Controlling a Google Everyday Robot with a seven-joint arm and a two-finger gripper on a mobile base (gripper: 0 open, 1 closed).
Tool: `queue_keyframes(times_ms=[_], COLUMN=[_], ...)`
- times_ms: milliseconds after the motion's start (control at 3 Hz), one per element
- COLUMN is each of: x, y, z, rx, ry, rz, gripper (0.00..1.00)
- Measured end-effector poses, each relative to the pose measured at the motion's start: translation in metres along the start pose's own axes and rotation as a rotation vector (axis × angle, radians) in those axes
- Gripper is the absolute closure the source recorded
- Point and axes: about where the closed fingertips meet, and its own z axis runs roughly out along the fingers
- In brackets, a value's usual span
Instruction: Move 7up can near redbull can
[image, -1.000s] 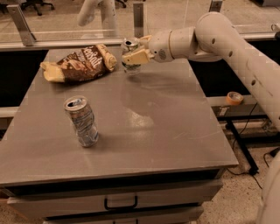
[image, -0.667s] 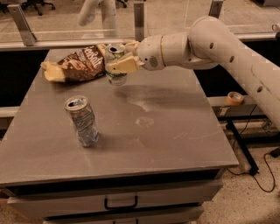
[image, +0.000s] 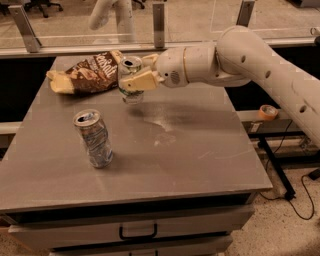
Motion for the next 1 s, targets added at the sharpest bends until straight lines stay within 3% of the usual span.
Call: queue_keyframes(times_ms=[667, 1000], x=[0.021, 0.033], y=[0.073, 0.096], z=[-0.008, -0.013], rx=[0.027, 0.056], ry=[-0.003, 0.02], rz=[0.135, 0.177], gripper=[1.0, 0.82])
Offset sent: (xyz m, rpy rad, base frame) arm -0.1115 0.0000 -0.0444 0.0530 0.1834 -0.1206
